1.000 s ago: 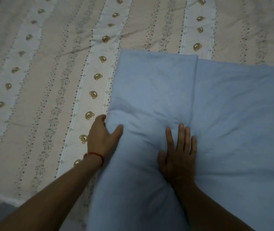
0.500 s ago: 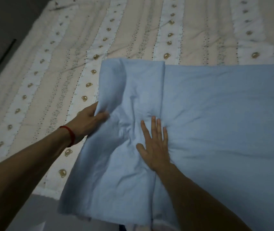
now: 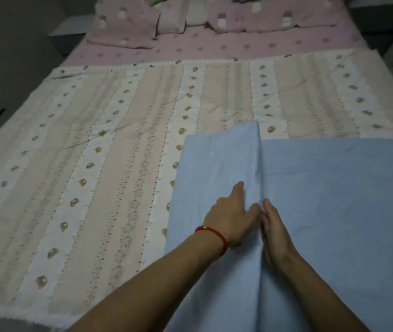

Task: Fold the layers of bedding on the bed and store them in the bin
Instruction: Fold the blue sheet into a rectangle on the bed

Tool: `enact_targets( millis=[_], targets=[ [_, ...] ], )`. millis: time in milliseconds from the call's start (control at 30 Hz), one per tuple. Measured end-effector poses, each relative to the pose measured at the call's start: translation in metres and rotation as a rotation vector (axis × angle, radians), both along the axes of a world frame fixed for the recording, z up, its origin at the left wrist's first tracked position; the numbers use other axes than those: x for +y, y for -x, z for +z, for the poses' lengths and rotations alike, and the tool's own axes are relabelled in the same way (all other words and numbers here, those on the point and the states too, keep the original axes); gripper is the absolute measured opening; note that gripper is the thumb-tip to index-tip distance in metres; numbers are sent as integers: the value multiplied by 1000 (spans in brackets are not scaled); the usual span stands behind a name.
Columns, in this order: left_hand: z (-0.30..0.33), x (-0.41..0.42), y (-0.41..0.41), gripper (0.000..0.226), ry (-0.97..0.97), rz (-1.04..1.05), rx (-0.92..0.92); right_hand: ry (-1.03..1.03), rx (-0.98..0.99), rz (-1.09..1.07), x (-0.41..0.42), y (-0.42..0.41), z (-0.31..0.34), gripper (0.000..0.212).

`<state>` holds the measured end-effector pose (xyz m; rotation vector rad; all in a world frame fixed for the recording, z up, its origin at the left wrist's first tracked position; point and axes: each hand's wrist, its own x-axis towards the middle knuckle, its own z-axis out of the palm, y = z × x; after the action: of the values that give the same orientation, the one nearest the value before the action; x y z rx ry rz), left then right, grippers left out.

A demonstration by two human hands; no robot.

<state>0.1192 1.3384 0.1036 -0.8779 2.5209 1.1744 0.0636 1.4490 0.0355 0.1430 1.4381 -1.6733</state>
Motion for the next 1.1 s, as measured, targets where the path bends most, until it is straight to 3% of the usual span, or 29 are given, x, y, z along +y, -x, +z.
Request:
enact_targets(
  millis=[33,100,167,233,433,600,700,767,900,1033,1100],
  targets=[
    [-14,10,-3,68,28,2,-42,-108,64,40,11,4,-9,50],
    [-44,17,-26,59,173,6,-176,-351,165,219,38,10,-39,73],
    [-69,13,-66,53,369,-2,-330,-476,207,314,56,8,-55,55],
    [-85,3,-108,54,434,105,-408,-519,287,387,64,0,-57,35],
    [-104,-12,-175,88,105,462,-254,-491,318,298,49,-6,-55,34],
    [-104,-30,-156,63,-19,606,-203,-366,170,80,-3,75,-71,39],
    [-109,-53,-134,51,-56,667,-146,-339,192,17,-50,128,-78,57],
    [-112,-68,-118,47,-86,687,-117,-362,312,-14,-79,150,-67,54],
    [-123,-79,-103,47,-89,636,-138,-458,749,-55,-105,169,-56,18],
    [-131,-81,-103,47,-105,612,-111,-614,609,31,-93,176,-90,40],
    [-130,-83,-106,48,-132,618,-120,-556,490,34,-84,165,-88,48]
  ],
)
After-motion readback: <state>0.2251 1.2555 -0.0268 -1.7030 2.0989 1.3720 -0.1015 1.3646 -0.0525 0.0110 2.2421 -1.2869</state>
